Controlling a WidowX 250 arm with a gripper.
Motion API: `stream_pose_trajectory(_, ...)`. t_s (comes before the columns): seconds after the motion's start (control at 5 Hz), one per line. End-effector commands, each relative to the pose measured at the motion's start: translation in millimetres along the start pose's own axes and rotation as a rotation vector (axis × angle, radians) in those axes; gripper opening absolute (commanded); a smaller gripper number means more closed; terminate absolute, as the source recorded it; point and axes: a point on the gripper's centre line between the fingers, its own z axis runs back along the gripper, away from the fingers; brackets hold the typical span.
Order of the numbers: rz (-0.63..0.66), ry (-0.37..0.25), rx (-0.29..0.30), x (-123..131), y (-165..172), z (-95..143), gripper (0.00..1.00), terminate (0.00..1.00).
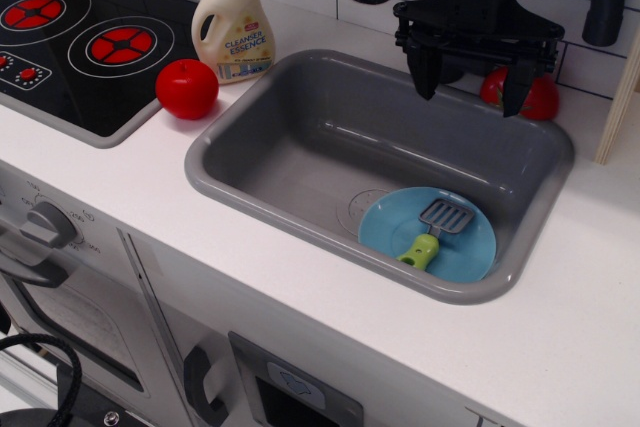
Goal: Take spatula off plate sink
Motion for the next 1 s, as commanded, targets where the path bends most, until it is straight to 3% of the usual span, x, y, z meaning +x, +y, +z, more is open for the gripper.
stream_pose_trajectory(0.0,0.0,0.0,0.0,0.0,0.0,0.0,1.0,0.0)
stream_pose_trajectory(0.4,0.035,0.041,-0.012,-26.2,11.5,-10.9,1.0,0.0)
stream_pose_trajectory(0.8,-0.057,0.098,-0.039,-53.5,11.7,-25.8,1.0,0.0)
